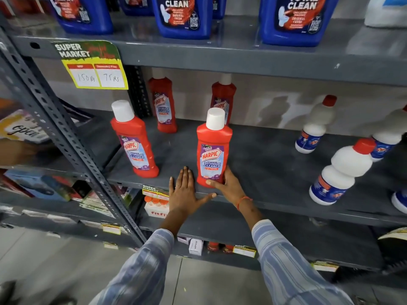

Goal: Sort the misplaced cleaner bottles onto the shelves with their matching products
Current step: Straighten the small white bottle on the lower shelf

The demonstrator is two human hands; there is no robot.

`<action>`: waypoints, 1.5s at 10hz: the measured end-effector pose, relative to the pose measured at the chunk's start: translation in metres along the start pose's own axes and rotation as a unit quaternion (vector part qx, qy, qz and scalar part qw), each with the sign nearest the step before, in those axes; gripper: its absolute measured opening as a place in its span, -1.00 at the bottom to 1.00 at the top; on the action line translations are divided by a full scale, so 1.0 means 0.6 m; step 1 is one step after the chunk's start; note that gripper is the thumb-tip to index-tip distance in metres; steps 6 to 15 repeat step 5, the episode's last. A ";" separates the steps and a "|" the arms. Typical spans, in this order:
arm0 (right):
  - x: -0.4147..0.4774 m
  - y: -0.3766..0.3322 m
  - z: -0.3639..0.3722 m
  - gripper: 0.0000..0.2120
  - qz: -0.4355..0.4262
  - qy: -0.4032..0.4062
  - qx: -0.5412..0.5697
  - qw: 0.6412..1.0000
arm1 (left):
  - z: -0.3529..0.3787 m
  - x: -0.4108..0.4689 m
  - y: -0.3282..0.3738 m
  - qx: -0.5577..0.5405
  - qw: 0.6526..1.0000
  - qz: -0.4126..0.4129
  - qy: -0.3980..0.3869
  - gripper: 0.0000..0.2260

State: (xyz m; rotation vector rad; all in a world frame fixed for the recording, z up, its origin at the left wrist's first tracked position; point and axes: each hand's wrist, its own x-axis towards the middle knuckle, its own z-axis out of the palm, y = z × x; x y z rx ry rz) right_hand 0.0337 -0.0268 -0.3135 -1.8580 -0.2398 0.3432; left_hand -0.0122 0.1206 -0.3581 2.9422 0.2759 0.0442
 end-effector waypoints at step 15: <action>-0.069 -0.062 -0.093 -0.29 0.001 -0.044 -0.164 0.985 | -0.123 -0.057 0.096 0.051 0.993 -0.061 -0.083 -0.21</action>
